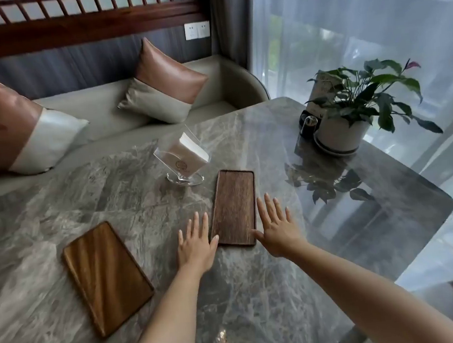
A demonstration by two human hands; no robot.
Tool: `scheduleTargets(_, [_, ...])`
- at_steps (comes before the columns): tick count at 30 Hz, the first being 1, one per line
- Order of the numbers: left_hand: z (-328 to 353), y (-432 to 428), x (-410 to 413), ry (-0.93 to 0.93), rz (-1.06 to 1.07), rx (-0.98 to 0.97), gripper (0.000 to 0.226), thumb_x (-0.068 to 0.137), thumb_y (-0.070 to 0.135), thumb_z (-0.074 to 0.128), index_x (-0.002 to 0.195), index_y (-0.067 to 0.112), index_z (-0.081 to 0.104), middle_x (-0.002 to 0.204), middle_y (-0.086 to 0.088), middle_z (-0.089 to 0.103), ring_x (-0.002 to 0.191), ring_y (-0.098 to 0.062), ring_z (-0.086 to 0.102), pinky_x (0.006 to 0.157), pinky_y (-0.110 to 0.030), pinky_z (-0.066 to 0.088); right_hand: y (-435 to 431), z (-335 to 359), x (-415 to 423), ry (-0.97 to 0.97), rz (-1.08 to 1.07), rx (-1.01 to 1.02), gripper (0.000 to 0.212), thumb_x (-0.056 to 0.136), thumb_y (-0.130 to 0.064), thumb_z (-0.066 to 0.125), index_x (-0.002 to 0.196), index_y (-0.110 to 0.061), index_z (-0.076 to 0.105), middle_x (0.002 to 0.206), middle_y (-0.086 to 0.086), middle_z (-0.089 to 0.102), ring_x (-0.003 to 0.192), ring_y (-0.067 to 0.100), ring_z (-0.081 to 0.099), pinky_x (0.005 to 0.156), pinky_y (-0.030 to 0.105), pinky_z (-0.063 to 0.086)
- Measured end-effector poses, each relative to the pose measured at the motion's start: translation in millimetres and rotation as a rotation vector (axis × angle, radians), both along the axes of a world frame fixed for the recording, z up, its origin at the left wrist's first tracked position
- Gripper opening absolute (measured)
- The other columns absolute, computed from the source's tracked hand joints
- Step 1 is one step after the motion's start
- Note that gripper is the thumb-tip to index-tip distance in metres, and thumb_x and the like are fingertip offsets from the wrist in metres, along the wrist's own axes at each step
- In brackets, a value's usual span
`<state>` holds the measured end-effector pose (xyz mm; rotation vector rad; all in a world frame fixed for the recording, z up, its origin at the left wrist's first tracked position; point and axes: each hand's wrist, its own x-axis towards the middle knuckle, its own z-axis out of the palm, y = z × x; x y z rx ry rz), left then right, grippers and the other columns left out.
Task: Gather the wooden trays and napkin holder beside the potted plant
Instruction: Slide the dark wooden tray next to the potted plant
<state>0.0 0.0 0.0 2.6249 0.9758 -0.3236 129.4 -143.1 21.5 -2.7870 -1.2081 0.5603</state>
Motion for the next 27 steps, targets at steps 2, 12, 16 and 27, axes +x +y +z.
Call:
scheduleTargets(2, [1,6,5,0.011,0.025,-0.010,0.065,0.101,0.043,0.022,0.150,0.017,-0.013,0.160,-0.006,-0.015,0.150,-0.022,-0.002,0.122,-0.042,0.002,5,0,5,0.015,-0.017,-0.012,0.073,0.096,-0.050,0.023,0.134,-0.021,-0.032,0.155,0.006,-0.027,0.144,0.025,-0.022,0.119,0.044,-0.007])
scheduleTargets(12, [-2,20,39,0.091,0.073,0.001,0.059,0.100,0.038,0.033,0.151,0.015,0.012,0.147,-0.016,0.036,0.134,-0.032,0.037,0.108,-0.042,0.033,32,-13,30,0.460,-0.274,0.104,0.081,0.095,-0.040,0.042,0.147,-0.013,-0.013,0.154,0.021,0.023,0.137,0.036,0.034,0.112,0.043,0.031])
scheduleTargets(16, [-6,21,50,0.099,0.097,-0.024,0.054,0.101,0.035,0.032,0.148,0.011,0.019,0.143,-0.016,0.043,0.130,-0.033,0.042,0.104,-0.043,0.037,37,-19,35,0.553,-0.382,0.170,0.078,0.095,-0.033,0.045,0.148,-0.007,-0.005,0.154,0.021,0.024,0.137,0.035,0.035,0.109,0.040,0.033])
scheduleTargets(27, [-13,18,71,0.103,0.114,-0.043,0.037,0.102,0.029,0.033,0.125,0.002,0.042,0.127,-0.020,0.057,0.118,-0.037,0.054,0.091,-0.044,0.044,47,-48,51,0.651,-0.590,0.248,0.033,0.095,-0.026,0.045,0.118,-0.003,0.041,0.115,0.022,0.057,0.097,0.033,0.061,0.085,0.048,0.054])
